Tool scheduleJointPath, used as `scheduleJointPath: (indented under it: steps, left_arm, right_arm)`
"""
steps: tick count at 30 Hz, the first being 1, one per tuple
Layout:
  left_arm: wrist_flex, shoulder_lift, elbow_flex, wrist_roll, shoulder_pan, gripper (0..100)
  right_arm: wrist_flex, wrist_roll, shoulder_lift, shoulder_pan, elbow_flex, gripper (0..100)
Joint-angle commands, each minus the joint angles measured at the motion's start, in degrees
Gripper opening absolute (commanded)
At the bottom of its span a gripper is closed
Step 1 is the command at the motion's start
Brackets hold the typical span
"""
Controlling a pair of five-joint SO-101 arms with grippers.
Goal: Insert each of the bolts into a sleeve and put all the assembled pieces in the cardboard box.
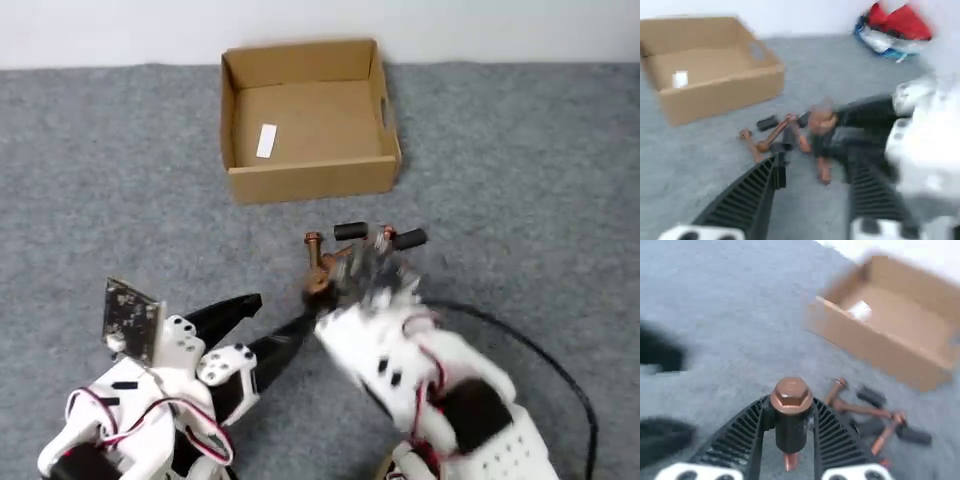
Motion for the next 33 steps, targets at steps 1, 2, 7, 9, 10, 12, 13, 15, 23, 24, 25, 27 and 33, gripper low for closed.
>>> scheduleJointPath:
  steps: [1, 2, 7, 9, 10, 12, 13, 15, 23, 24, 25, 27, 33]
  left_arm:
    - [-2.46, -0.09, 5.05, -8.09, -8.97, 1]
    - [-3.43, -0.09, 7.60, -10.55, -12.13, 2]
    - [-14.86, -0.09, 21.58, -17.32, -25.67, 0]
    - [-19.69, -0.09, 28.00, -19.25, -28.75, 0]
    - [-21.98, -0.09, 30.64, -20.04, -29.71, 0]
    - [-26.02, -0.09, 35.03, -20.75, -30.77, 0]
    - [-27.69, -0.09, 36.88, -20.75, -30.95, 0]
    - [-30.51, -0.18, 39.96, -20.66, -30.86, 0]
    - [-32.53, 0.26, 42.51, -20.40, -30.51, 0]
    - [-32.00, 0.26, 42.51, -20.40, -30.68, 0]
    - [-31.03, 0.26, 42.51, -20.40, -30.68, 0]
    - [-27.69, 0.26, 42.51, -20.40, -30.68, 1]
    - [-26.81, 0.09, 42.51, -20.48, -30.86, 1]
  right_arm:
    - [-2.42, -6.42, 9.98, 6.37, -10.37, 0.8]
    - [-2.42, -7.65, 13.58, 7.52, -12.57, 0.8]
    - [-5.76, -9.32, 29.58, 12.35, -24.26, 0.8]
    - [-9.54, -9.05, 35.03, 13.93, -27.96, 0.8]
    - [-11.56, -8.97, 37.76, 14.64, -29.71, 0.8]
    - [-14.46, -8.97, 43.03, 15.34, -33.32, 0.8]
    - [-15.52, -8.97, 45.58, 15.52, -35.16, 0.8]
    - [-17.19, -8.88, 50.77, 15.96, -38.77, 0.8]
    - [-25.45, -4.75, 70.20, 16.66, -52.75, 0.9]
    - [-26.68, -4.40, 72.31, 16.75, -54.15, 0.9]
    - [-27.74, -3.78, 74.51, 16.75, -55.56, 0.9]
    - [-29.93, -2.55, 78.46, 16.75, -58.46, 0.9]
    - [-32.48, -1.05, 89.27, 16.75, -67.08, 0.9]
